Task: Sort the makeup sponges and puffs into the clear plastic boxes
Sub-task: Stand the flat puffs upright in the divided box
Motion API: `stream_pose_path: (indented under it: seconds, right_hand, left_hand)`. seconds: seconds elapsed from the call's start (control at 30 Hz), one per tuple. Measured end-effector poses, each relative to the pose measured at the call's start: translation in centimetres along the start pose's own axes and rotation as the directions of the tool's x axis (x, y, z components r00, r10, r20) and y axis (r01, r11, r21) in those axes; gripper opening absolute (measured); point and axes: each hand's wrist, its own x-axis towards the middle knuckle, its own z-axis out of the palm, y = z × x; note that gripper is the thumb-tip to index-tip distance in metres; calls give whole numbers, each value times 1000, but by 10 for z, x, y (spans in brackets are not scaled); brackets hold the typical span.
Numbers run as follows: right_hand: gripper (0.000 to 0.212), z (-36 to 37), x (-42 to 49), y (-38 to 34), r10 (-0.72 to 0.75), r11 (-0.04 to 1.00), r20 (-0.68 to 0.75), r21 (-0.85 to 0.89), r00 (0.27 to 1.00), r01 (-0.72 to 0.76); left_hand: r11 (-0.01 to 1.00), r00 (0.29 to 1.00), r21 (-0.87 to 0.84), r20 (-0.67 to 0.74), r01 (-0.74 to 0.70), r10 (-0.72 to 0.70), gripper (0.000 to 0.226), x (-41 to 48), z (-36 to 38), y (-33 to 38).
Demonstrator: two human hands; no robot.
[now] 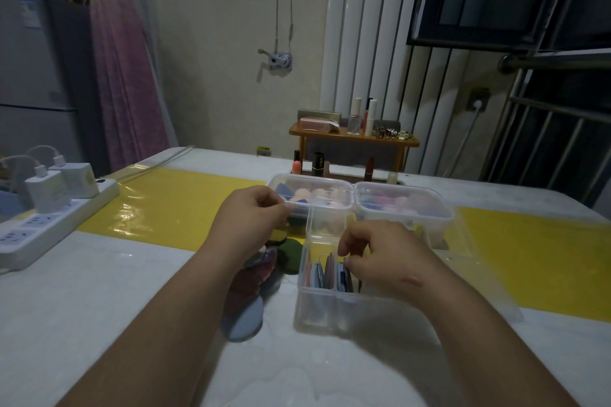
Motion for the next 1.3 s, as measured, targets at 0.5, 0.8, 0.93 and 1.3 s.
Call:
stream_pose_path:
  seconds: [0.5, 0.8, 0.93, 1.3]
  right_hand:
    - [19, 1, -1, 0, -51, 995, -85, 83, 995, 58]
    - [17, 3, 1, 2, -44, 994, -85, 94, 995, 52]
    - [17, 5, 3, 3, -40, 995, -107, 91, 993, 50]
    - [16, 8, 7, 9, -41, 993, -167, 103, 985, 59]
  left_hand:
    - [746, 975, 663, 201, -67, -91, 20, 1, 3, -8]
    - [713, 946, 693, 292, -106, -142, 21, 1, 5, -13]
    - [693, 954, 712, 271, -108, -129, 25, 1, 5, -15]
    - [799, 997, 596, 31, -75, 71, 24, -1, 1, 0]
